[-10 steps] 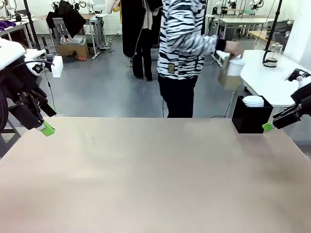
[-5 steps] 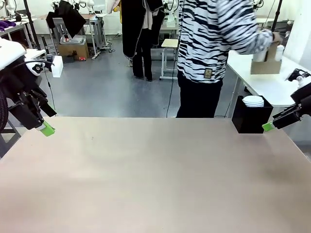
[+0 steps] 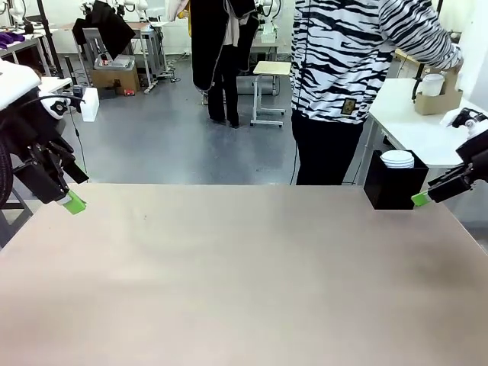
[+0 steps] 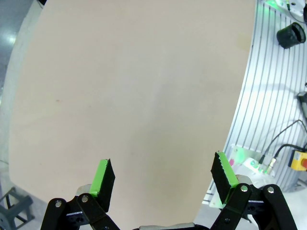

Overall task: Pour a drink into a cup and package it in a carrier.
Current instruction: Insert the held 600 ml Paper Cup into the Cup Carrier.

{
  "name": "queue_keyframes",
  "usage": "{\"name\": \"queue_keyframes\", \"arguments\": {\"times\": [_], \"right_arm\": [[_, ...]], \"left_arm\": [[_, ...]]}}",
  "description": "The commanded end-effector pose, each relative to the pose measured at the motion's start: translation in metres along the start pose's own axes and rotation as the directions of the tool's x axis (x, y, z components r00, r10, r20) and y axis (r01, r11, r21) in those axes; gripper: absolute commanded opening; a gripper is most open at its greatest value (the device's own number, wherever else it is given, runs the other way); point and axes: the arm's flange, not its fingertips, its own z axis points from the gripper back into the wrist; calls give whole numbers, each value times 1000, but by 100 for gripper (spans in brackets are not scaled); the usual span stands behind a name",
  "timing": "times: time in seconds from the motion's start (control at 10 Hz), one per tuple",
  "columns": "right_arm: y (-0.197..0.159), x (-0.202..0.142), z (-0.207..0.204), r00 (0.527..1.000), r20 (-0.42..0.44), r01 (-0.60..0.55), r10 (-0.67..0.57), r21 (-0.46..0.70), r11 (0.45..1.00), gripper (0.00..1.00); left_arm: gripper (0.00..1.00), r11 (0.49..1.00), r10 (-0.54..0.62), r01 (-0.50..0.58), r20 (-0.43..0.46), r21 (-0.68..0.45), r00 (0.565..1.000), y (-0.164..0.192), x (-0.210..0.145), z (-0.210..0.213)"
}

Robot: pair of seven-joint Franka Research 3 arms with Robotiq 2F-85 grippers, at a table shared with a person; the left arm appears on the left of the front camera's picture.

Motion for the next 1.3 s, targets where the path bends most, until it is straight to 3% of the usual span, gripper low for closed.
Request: {"name": "queue_keyframes", "arguments": {"times": [0.0, 1.2], "right_arm": [[0, 0, 0, 1000, -10, 7, -7, -16, 1000, 100], [0, 0, 0, 1000, -10, 7, -7, -16, 1000, 100]], "left_arm": [[100, 1000, 11, -11, 9, -10, 1000, -1, 0, 1], [100, 1000, 11, -11, 9, -10, 1000, -1, 0, 1]]}}
